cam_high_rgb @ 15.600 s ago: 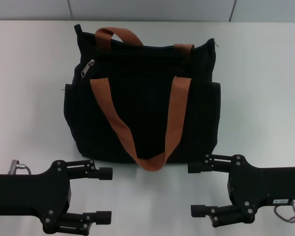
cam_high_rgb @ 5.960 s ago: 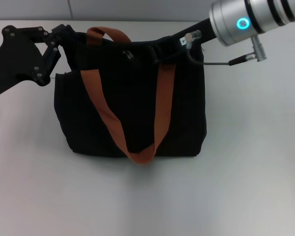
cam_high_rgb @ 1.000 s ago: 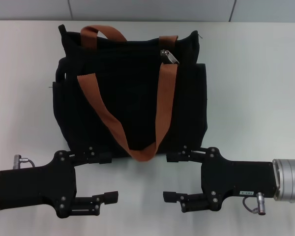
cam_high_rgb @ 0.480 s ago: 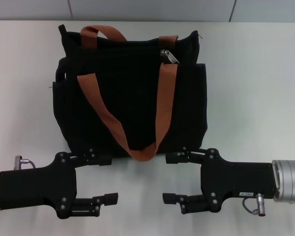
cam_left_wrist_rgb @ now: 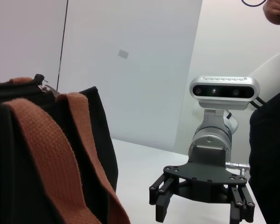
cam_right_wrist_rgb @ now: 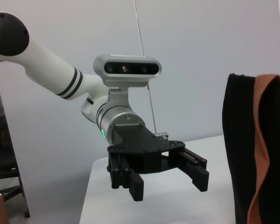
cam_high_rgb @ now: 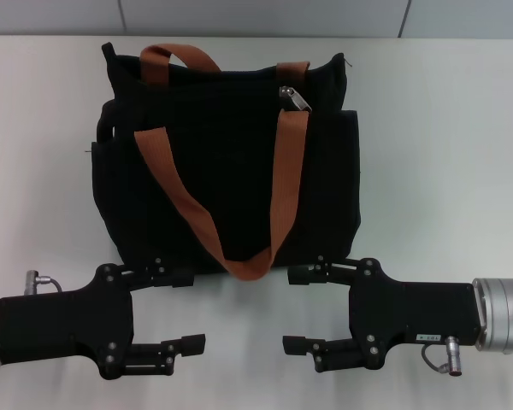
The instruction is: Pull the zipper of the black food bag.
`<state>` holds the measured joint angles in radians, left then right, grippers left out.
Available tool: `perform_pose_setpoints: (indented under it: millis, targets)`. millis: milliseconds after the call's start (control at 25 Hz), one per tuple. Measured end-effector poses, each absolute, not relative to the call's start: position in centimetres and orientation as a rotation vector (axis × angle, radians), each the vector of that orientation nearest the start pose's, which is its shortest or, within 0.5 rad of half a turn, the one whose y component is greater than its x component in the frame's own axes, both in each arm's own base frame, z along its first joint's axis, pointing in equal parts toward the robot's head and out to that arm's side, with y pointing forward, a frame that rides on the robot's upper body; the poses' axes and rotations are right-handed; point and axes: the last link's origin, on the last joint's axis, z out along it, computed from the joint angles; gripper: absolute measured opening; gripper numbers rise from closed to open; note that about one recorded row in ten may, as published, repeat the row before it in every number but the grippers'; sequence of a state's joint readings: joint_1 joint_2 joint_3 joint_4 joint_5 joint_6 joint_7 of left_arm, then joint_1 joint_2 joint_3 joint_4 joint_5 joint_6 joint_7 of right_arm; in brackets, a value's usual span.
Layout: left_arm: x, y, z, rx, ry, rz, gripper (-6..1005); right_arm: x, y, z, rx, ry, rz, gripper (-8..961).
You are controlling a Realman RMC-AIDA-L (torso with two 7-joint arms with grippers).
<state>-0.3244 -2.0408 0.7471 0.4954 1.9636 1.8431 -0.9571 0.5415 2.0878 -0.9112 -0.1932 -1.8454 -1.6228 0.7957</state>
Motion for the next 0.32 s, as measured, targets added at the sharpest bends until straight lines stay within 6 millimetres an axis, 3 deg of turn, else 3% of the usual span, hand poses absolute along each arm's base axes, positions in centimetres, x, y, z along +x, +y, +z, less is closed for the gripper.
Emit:
perform_pose_setpoints:
  millis: [320]
  targets:
    - [-30.15,22.52,-0.96,-2.865,-0.364,-0.927,802,25.44,25.27,-8.29,-2.944,0.252,0.959,816]
